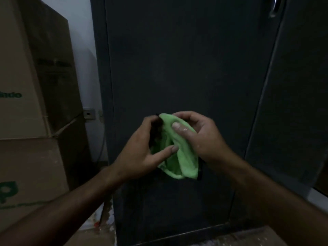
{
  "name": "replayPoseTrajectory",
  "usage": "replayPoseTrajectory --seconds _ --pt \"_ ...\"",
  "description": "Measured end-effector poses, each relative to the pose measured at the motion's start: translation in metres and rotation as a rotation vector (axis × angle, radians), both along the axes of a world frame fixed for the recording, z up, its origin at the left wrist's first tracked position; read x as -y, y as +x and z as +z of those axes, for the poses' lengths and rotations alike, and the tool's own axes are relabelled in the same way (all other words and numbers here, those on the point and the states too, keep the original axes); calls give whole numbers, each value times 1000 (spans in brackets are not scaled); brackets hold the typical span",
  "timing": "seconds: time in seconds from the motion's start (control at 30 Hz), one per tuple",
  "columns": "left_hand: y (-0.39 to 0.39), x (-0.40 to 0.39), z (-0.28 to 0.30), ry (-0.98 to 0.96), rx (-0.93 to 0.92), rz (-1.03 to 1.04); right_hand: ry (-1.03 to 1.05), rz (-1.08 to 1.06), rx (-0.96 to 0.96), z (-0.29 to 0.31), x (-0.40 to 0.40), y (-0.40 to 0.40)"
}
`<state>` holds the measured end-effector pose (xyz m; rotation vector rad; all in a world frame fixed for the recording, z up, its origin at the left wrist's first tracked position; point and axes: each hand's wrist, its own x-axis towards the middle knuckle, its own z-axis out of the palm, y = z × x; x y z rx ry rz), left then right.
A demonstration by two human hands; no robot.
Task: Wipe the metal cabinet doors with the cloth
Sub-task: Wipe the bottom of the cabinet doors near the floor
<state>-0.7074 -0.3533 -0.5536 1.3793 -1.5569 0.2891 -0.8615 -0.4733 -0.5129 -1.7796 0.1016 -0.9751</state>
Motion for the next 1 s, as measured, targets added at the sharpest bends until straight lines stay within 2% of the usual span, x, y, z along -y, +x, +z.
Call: replayPoseTrajectory --seconds 0.1,0.13,0.2,0.27,0.33,0.4,0.5,0.6,0.67,0.87,1.0 --pt "-16 11 12 36 -286 -43 179 122 -99 20 17 -15" --pt "-18 14 15 74 -331 -27 205 151 -138 20 22 -21" --pt "-17 18 20 154 -218 69 233 192 -203 10 29 -31" --pt "-18 22 20 202 -106 84 170 168 -256 -5 34 -41" --pt "-19 25 16 259 -149 14 53 124 -313 -14 40 -50" --pt "-23 26 11 364 -256 -91 47 95 -364 -18 47 -58" --pt "-32 30 3 434 -400 -206 220 137 -422 -19 57 -67" --pt "-38 36 0 426 -436 -207 414 266 -490 -20 71 -74" --pt "-37 39 0 450 -477 -212 445 306 -546 -19 81 -80" --pt "-46 48 -17 544 -627 -234 190 260 -699 -27 78 -83" --pt "-42 48 -21 572 -618 -223 -92 158 -779 -49 70 -73"
